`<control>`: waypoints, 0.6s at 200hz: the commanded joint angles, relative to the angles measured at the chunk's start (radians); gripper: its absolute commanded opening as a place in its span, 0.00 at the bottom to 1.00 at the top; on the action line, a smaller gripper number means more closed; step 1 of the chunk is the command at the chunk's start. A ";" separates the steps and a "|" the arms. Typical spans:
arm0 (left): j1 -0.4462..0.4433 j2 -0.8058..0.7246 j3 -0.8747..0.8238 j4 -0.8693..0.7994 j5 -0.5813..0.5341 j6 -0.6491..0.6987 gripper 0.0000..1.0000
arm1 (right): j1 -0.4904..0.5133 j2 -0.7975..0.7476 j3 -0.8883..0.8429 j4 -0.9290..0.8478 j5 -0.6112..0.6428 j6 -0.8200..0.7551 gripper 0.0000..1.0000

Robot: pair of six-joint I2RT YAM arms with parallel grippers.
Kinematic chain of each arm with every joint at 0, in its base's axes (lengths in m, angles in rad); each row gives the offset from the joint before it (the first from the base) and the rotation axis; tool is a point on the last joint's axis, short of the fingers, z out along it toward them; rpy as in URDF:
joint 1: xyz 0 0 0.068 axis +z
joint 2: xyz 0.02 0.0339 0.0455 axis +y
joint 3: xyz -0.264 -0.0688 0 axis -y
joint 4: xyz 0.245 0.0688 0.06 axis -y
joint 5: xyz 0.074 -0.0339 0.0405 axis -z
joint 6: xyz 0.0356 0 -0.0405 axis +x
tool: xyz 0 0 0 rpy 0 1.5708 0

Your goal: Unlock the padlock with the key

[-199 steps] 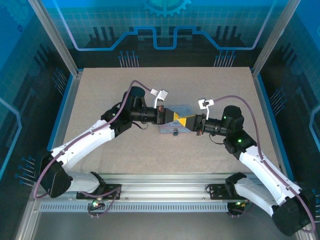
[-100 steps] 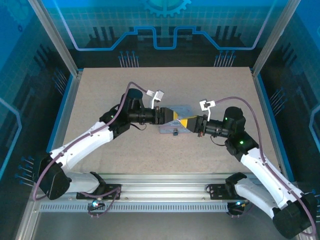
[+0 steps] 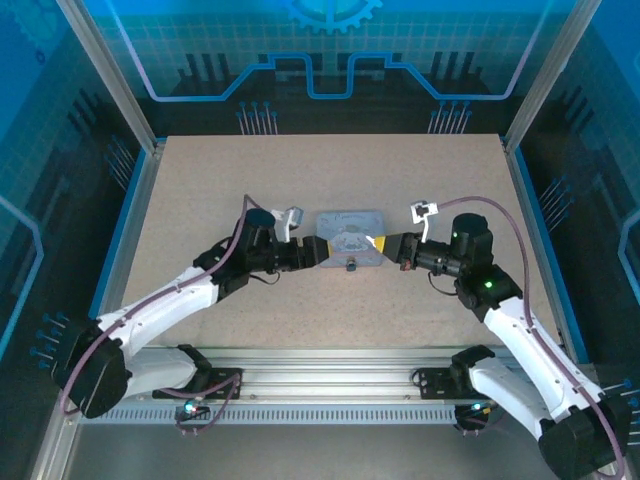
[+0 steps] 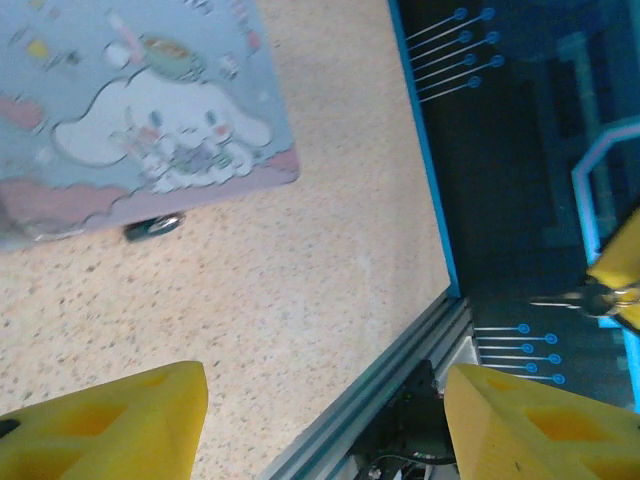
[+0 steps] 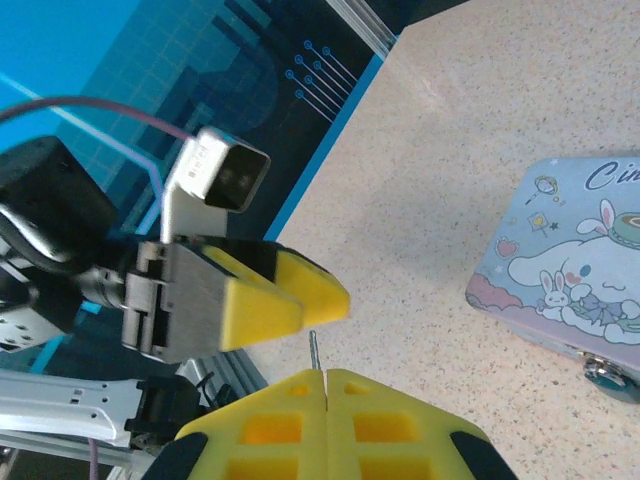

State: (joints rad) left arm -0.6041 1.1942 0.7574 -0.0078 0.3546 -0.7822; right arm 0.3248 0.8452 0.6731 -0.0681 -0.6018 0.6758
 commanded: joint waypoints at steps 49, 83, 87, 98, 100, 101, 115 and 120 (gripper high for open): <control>-0.005 0.022 0.009 0.268 0.116 -0.048 0.68 | -0.007 0.042 0.029 0.003 -0.134 -0.025 0.00; -0.009 0.070 0.054 0.354 0.234 -0.066 0.68 | 0.016 0.080 0.062 -0.026 -0.230 -0.056 0.00; -0.011 0.075 0.057 0.367 0.248 -0.068 0.68 | 0.018 0.082 0.068 -0.035 -0.235 -0.062 0.00; -0.012 0.090 0.062 0.407 0.278 -0.080 0.68 | 0.024 0.090 0.079 -0.050 -0.250 -0.073 0.00; -0.013 0.092 0.062 0.413 0.283 -0.081 0.68 | 0.024 0.091 0.080 -0.050 -0.254 -0.074 0.00; -0.012 0.093 0.062 0.417 0.285 -0.083 0.67 | 0.024 0.091 0.080 -0.049 -0.256 -0.074 0.00; -0.014 0.109 0.074 0.430 0.308 -0.092 0.66 | 0.026 0.083 0.079 -0.039 -0.266 -0.067 0.00; -0.015 0.114 0.080 0.432 0.318 -0.091 0.65 | 0.027 0.082 0.081 -0.038 -0.270 -0.066 0.00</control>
State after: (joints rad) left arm -0.6090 1.2781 0.7921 0.3363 0.5701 -0.8513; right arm 0.3405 0.9356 0.7200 -0.0902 -0.8032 0.6342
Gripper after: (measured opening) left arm 0.663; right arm 0.057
